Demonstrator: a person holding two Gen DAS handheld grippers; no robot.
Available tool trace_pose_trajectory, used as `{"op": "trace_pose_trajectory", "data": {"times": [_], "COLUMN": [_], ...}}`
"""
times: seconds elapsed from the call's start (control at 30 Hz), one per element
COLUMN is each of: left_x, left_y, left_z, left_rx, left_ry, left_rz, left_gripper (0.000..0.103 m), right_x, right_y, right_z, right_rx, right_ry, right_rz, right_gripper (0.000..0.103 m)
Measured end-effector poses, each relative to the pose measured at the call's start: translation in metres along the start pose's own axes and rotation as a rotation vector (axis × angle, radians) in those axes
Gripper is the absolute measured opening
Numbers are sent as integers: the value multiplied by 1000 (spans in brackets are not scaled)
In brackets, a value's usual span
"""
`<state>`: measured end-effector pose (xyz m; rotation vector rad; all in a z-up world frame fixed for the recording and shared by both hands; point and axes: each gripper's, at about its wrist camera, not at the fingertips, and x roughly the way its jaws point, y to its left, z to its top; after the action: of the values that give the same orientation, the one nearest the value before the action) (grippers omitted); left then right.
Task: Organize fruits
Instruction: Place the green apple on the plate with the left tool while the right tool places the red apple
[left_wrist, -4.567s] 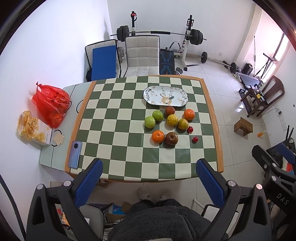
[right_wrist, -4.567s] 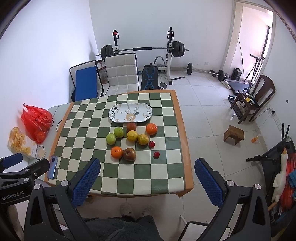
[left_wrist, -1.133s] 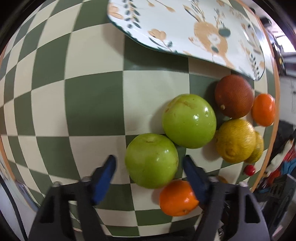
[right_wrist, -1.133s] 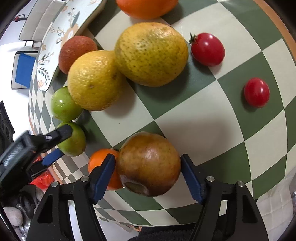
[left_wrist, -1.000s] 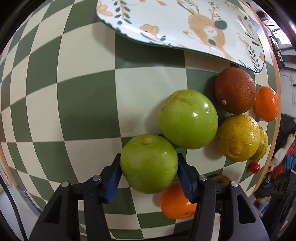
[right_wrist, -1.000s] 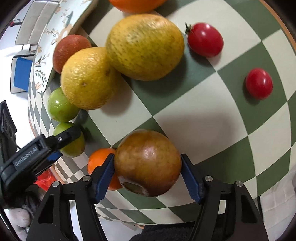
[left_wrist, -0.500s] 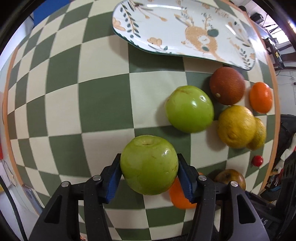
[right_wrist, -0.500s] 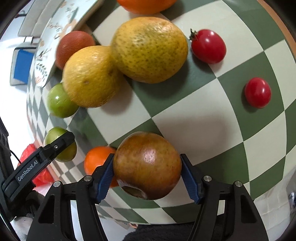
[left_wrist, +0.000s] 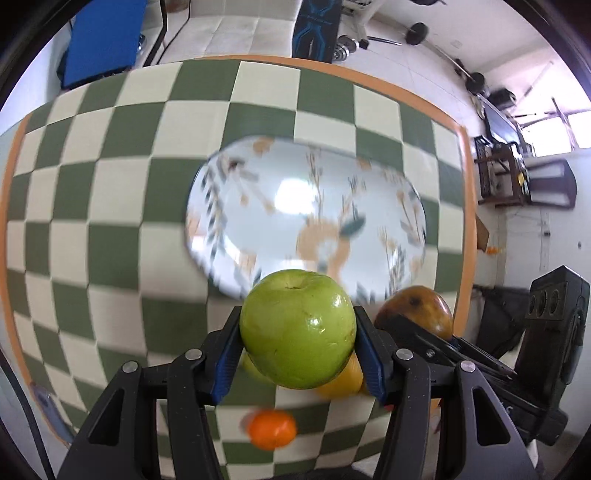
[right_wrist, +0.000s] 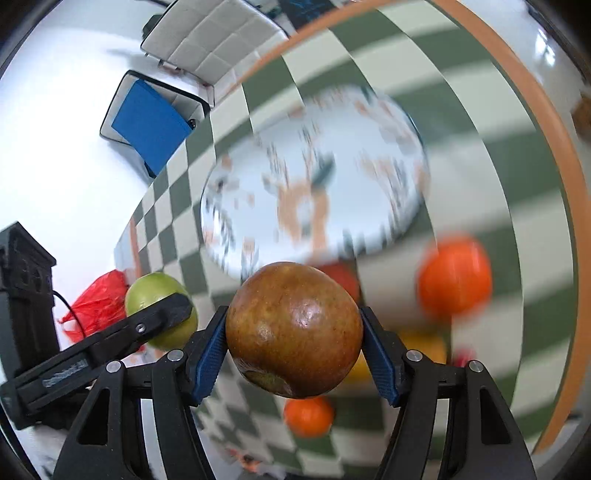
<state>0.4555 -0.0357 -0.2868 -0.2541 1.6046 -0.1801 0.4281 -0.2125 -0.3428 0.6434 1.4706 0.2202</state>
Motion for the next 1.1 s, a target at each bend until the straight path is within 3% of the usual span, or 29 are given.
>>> {"op": "trace_pose_trajectory", "data": {"times": [0.07,0.13,0.27,0.5,0.77,0.83,0.9,1.1], "left_x": [16,27,49,71,74,72,67,42], "left_y": [5,10,18,26,23,23,22,19], "left_z": [26,45,71,87,88,89,89,80], "left_rx": [-39,-72,-117,-143,-109,-105,-100,-62], "left_ry": [31,48,86,132,132,122,108,28], "left_rz": [-12,-13,-13,-22,43,41,37,93], "left_gripper": [54,54,54,54,54,65,83,88], "right_x": [19,8,27,43,51,47,42,9], "right_y": [5,9,10,8,8,12,12,22], "right_z": [37,45,78,91,92,91,89,72], "right_rx": [-31,-61,-102,-135,-127,-124,-124,-185], "right_ry": [27,44,72,101,112,103,104,14], "right_rz": [-17,-35,-69,-96,-94,-102,-115,-215], "right_gripper": [70,70,70,70,72,77,79,93]}}
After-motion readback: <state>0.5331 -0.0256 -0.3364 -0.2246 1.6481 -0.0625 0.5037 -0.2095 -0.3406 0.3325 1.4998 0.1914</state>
